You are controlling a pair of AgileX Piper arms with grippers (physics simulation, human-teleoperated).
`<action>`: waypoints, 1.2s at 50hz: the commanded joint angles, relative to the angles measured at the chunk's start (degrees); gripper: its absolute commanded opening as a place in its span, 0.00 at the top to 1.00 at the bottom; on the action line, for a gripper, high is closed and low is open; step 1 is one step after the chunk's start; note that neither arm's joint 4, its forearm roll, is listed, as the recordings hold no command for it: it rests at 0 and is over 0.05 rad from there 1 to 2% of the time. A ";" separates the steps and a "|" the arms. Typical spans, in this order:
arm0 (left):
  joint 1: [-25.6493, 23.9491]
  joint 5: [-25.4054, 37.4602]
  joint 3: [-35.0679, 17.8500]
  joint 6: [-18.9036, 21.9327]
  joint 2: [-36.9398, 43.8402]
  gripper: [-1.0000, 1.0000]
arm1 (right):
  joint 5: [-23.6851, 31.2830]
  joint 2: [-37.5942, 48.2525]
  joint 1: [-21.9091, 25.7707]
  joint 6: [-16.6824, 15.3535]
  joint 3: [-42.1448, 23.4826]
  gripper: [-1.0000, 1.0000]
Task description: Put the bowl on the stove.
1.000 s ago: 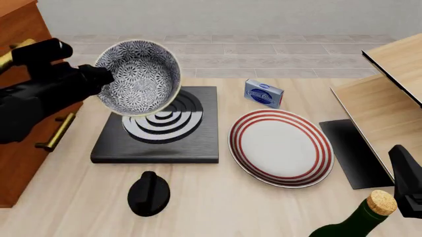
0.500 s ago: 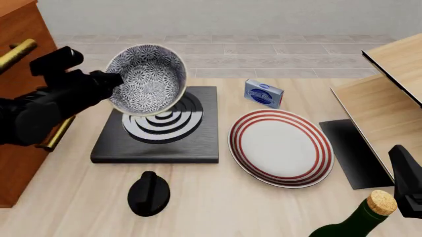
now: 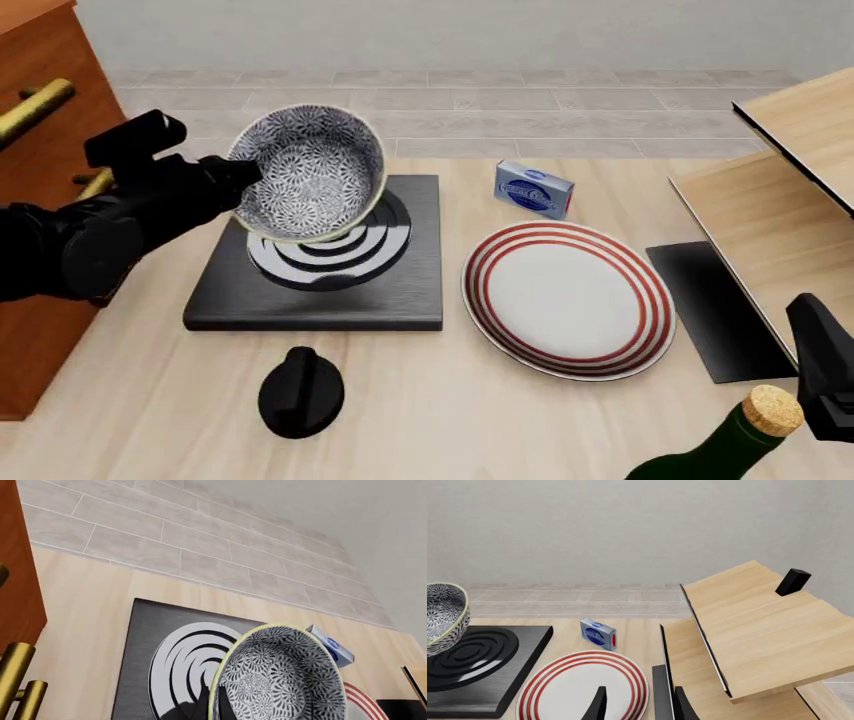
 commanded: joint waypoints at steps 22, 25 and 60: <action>0.57 -4.88 -0.92 -0.41 6.75 1.00 | 0.00 0.00 0.00 0.00 0.00 0.00; 0.42 -5.41 -0.81 -0.45 7.28 1.00 | -0.01 0.00 0.01 0.00 0.00 0.00; 0.95 -7.57 -0.91 0.34 10.26 1.00 | 0.00 0.00 0.01 -0.01 0.00 0.00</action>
